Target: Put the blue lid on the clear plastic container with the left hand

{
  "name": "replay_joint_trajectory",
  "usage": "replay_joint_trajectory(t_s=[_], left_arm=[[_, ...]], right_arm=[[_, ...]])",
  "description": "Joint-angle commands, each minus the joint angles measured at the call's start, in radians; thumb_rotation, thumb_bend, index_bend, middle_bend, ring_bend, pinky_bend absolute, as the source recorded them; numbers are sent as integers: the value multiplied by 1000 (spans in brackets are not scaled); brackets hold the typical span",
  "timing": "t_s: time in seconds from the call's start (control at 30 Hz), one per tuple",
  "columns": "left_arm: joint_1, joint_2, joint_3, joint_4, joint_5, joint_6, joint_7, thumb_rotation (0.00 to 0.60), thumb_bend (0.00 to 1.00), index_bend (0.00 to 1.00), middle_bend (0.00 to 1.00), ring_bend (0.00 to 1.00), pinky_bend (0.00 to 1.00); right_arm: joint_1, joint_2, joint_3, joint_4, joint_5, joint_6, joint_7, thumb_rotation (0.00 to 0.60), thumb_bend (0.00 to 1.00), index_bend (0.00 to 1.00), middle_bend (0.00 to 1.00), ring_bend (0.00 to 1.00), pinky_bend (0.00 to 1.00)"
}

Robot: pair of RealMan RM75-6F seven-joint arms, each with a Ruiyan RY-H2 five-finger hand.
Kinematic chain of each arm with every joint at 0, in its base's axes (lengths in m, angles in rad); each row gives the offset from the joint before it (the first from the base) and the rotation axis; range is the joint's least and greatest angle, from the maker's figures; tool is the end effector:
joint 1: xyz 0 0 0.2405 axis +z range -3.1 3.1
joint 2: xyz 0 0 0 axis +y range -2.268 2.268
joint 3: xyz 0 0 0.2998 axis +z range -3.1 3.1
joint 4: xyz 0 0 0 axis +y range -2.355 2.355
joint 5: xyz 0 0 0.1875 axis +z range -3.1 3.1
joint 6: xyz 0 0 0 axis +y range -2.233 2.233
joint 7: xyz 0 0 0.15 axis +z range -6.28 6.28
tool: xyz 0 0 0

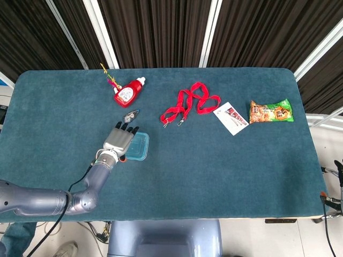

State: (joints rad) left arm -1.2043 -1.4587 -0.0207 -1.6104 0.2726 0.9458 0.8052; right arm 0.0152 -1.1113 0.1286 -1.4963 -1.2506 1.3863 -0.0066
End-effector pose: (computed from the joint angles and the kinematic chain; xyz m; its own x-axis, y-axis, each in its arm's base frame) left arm -0.1198 0.4196 0.0087 0.6844 0.4269 0.5911 0.7249 -0.3111 -0.6146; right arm -0.4068 -0.1721 0.2296 0.4631 -0.0415 0.8853 -0.8369 0.3082 0.4523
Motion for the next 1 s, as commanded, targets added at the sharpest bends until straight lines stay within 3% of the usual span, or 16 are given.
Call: replay_joint_trajectory(t_s=[0.03,0.53,1.0], left_arm=[[0,0,0,-2,-1,2,3,600,206,0,205,0,0],[6,-7,-4,1,-5,12,20,600,172,0,191,0,0],[7,-6,-4,-2,-3,12,39,600,133,0,120,0,0]], right_arm=[[0,0,0,-1,0,0,0,600,312,71,51,42,0],[0,1,1,-3,5,-3,-3,600,312,71,51,42,0],[1,1,1,-4,8,-6,-4,600,312,71,51,42,0]])
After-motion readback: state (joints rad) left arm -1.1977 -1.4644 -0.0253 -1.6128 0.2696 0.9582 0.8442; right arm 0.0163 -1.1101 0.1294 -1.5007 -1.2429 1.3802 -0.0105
